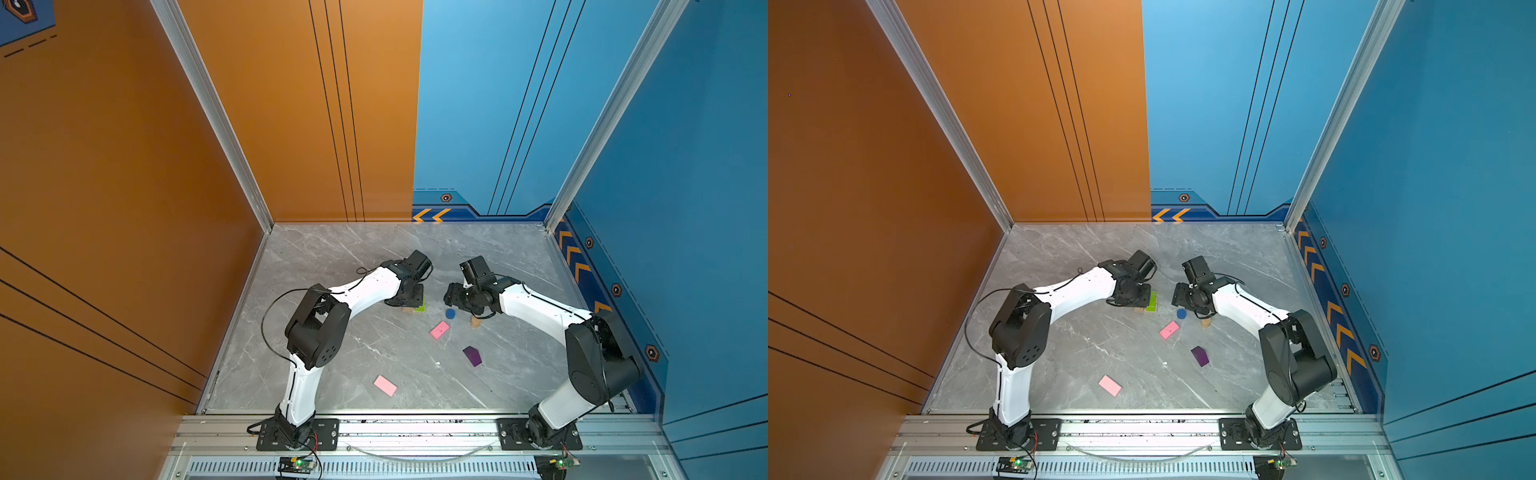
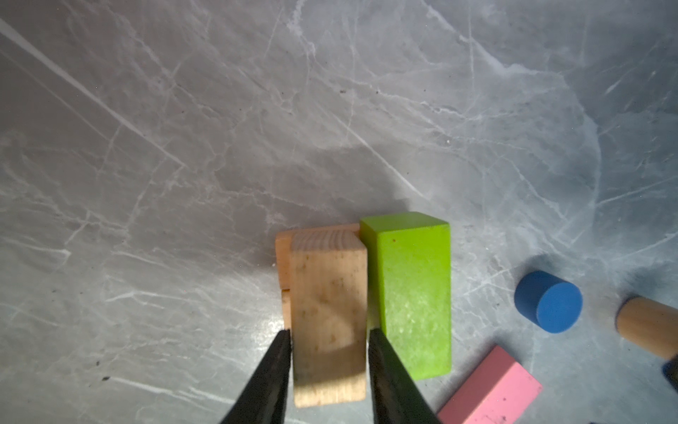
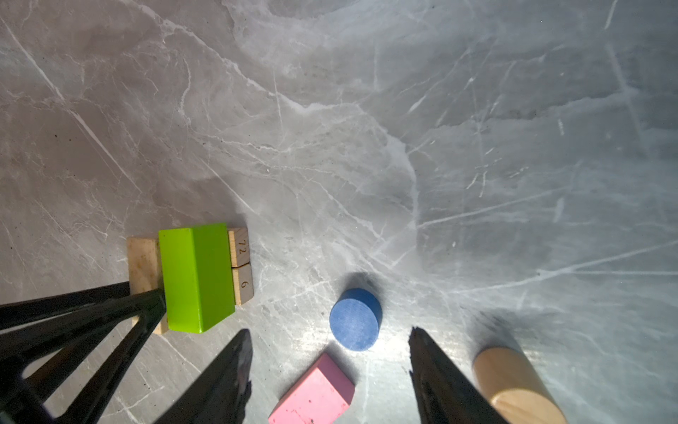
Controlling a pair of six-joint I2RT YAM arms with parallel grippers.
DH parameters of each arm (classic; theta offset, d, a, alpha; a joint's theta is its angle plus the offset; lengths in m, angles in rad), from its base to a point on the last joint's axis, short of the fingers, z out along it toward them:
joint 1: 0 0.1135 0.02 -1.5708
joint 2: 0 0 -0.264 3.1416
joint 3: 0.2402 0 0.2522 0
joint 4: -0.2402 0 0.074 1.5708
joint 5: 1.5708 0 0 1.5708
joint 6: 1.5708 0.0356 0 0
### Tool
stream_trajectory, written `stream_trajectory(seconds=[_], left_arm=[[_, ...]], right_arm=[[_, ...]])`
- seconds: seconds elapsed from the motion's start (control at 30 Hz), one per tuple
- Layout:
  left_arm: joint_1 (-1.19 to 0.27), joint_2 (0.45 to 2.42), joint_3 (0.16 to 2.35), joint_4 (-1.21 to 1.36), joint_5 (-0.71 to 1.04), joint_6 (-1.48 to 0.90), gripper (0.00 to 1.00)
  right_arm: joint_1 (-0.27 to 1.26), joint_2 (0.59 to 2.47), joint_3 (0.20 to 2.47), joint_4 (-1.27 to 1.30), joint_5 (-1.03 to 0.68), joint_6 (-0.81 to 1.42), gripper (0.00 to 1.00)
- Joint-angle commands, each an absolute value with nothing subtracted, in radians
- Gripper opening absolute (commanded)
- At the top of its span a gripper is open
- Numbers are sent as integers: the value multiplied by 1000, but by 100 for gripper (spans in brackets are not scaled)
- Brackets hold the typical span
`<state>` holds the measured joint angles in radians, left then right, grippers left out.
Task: Build the wood block tower
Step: 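Lower the wooden block beside the lime-green block with the left gripper, then open the left gripper and lift it away from the placed block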
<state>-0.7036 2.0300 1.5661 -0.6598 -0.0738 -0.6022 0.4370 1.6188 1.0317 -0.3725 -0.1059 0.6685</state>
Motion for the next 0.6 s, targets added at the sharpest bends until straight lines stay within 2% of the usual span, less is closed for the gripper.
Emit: stream_trajectory(seconds=[0.0,0.17,0.3,0.57], left_arm=[[-715,2026,1592,-694,-80,-606,38],[-716,2003,1584,-698,-93,-603,39],[-721,1983,1581,-699,-104,-598,45],[-725,1949,1578,-706,-125,-592,47]], right_arm=[[430,1611,1018,-369,-115,649,69],[430,1606,1015,-370,-115,650,69],[430,1603,1012,-370,-115,652,69],[431,1595,1011,-372,-112,653,69]])
